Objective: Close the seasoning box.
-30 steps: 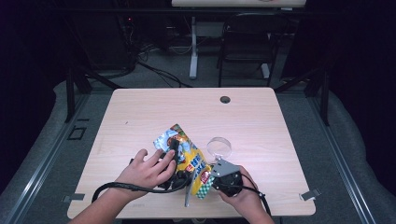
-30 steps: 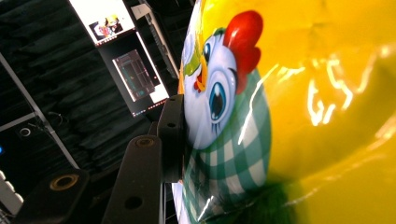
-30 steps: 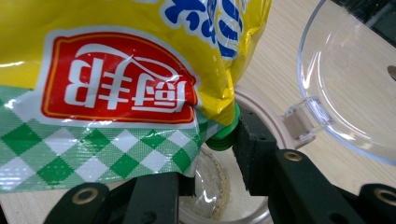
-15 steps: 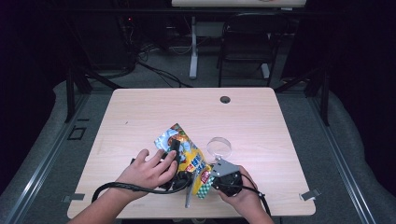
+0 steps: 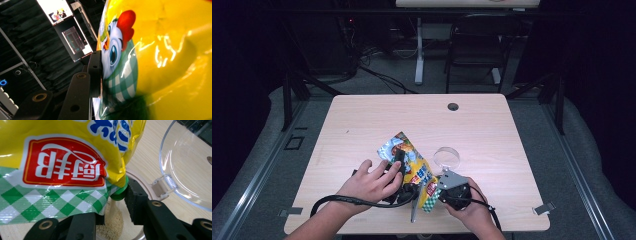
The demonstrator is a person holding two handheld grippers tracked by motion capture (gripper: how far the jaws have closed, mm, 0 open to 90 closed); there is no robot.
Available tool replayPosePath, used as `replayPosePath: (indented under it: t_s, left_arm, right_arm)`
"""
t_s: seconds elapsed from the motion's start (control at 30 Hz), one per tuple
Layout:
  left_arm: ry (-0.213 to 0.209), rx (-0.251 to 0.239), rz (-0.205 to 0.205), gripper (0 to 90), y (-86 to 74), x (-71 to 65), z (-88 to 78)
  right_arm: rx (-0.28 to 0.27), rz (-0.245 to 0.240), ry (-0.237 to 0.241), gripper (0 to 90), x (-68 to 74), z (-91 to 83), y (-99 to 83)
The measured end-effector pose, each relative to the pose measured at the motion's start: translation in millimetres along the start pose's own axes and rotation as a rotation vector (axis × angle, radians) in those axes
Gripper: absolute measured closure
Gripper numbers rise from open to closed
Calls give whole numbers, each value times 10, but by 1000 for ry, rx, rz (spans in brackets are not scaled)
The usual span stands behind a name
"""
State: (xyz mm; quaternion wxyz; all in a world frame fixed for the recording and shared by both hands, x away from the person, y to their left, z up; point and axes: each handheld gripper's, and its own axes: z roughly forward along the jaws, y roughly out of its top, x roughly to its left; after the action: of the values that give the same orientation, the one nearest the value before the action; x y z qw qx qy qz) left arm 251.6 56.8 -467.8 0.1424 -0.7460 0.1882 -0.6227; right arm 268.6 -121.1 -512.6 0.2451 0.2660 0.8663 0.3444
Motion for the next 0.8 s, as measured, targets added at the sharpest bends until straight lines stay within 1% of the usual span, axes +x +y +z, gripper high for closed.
replayPosePath:
  t_s: [0.13, 0.2, 0.23, 0.27, 0.3, 0.33, 0.43, 0.47, 0.57, 0.6, 0.7, 0.77, 0.8]
  left_arm:
    - [2, 2, 5, 690, 1, 3, 0]
    - [-13, 7, 0, 691, 0, 0, 0]
    - [1, -2, 6, 691, 4, 7, -1]
    - [6, -1, 9, 692, 5, 8, -4]
    - [5, 1, 14, 692, 7, 13, -9]
    - [-6, 4, 3, 695, 4, 8, -11]
    - [-3, 9, 11, 699, 5, 21, -23]
    - [0, 0, 1, 700, 4, 18, -23]
    - [8, 1, 21, 709, 8, 34, -41]
    - [-3, -2, 6, 710, 5, 24, -41]
    - [9, -4, 14, 714, 7, 26, -53]
    - [1, -3, 13, 719, 8, 32, -59]
    - [9, -2, 22, 721, 15, 37, -64]
  right_arm:
    - [-7, 3, -1, 708, 5, 7, 0]
    - [-6, 4, -1, 708, 4, 7, 1]
    - [-6, 3, -2, 708, 4, 8, 0]
    - [-2, 0, -2, 708, 2, 4, 1]
    - [-2, 0, -2, 708, 0, 3, 0]
    - [0, -2, -3, 708, -3, 2, 1]
    - [-2, -3, -5, 708, -3, -8, 1]
    - [-4, -3, -6, 708, -3, -9, 1]
    - [-9, 0, -10, 708, 0, -11, -1]
    - [-9, 0, -9, 708, 0, -11, -1]
    - [-5, -4, -7, 708, 0, -13, -4]
    - [-8, -1, -8, 708, -1, -12, -5]
    - [-8, -1, -7, 709, -3, -11, -5]
